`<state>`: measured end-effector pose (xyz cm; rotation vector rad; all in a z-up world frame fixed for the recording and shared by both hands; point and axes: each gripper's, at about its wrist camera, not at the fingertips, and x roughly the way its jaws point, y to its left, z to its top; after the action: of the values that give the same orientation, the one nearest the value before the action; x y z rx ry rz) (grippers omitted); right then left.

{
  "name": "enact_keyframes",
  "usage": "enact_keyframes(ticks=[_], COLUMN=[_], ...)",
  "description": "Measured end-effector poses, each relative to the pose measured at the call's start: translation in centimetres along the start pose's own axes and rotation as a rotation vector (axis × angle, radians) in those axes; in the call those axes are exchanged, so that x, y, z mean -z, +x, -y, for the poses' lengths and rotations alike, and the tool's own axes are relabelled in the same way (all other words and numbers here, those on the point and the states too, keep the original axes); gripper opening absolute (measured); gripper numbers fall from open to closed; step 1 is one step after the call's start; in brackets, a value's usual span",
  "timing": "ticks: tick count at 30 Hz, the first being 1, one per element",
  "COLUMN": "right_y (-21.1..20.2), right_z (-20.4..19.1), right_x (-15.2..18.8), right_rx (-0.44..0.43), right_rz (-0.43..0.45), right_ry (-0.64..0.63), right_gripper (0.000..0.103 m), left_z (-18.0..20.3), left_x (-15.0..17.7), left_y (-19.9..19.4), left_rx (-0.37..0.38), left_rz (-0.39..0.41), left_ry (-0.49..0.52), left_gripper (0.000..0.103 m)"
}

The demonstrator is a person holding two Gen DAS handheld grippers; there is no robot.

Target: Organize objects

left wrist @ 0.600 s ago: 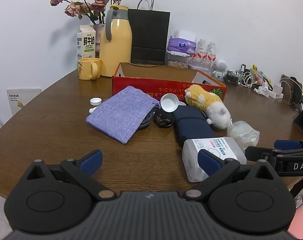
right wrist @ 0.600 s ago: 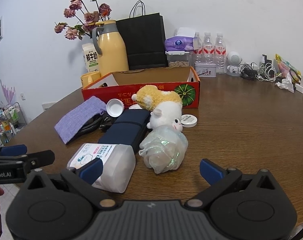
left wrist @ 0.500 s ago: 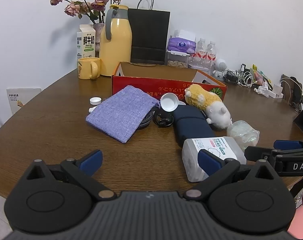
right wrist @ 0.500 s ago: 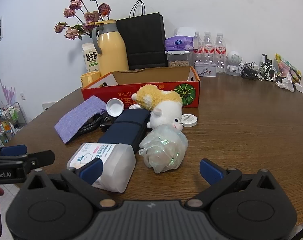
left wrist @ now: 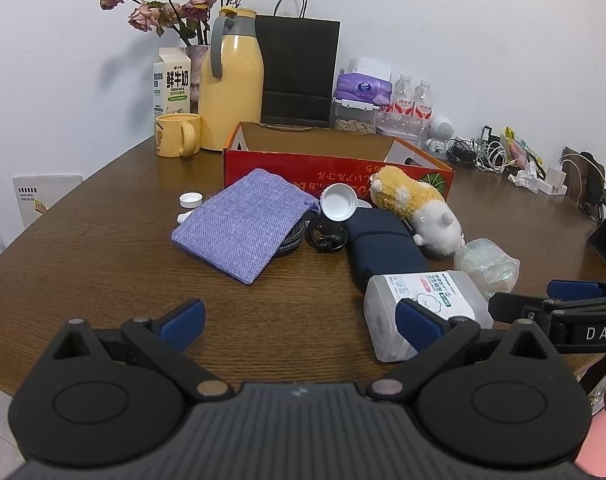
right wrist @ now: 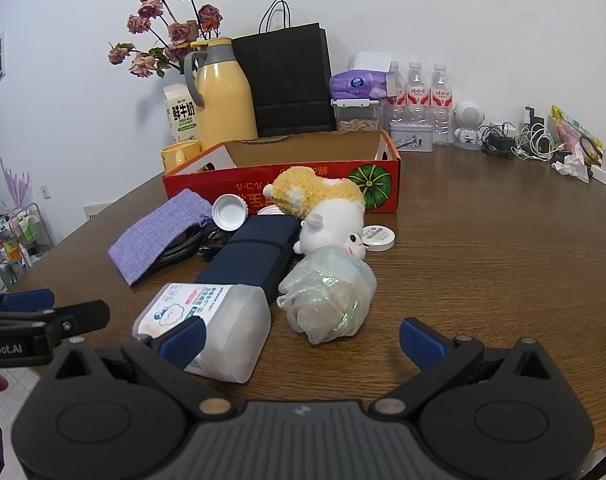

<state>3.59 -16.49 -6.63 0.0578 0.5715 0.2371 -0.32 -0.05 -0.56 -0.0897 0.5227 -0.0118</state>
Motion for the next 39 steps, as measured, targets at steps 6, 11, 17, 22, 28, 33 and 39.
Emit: enact_keyframes(ticks=[6,11,17,22,28,33,39], right_y=[0.03,0.05,0.07,0.10,0.06,0.05,0.10], right_z=[0.00,0.00,-0.01,0.00,-0.01,0.01,0.04], right_x=[0.01,-0.01,-0.04,-0.02,-0.12,-0.16,-0.10], right_rx=[0.000,0.000,0.001,0.000,0.001,0.001,0.001], right_rz=[0.000,-0.001,-0.001,-0.001,-0.002,-0.002,-0.001], right_ry=[0.000,0.000,-0.001,-0.001,-0.001,-0.001,-0.001], right_gripper=[0.103,0.103,0.103,0.103,0.103,0.103,0.103], left_z=[0.00,0.00,-0.01,-0.01,-0.03,-0.02,-0.18], left_x=[0.00,-0.02,-0.05,0.01,0.04,0.03,0.20], left_y=[0.00,-0.01,-0.01,0.02,0.03,0.05,0.18], left_rx=[0.000,0.000,0.000,0.000,0.000,-0.001,0.000], left_rz=[0.000,0.000,-0.001,-0.002,-0.002,-0.003,-0.009], left_ry=[0.000,0.000,0.000,0.000,0.000,0.000,-0.002], left_gripper=[0.103,0.103,0.103,0.103,0.103,0.103,0.103])
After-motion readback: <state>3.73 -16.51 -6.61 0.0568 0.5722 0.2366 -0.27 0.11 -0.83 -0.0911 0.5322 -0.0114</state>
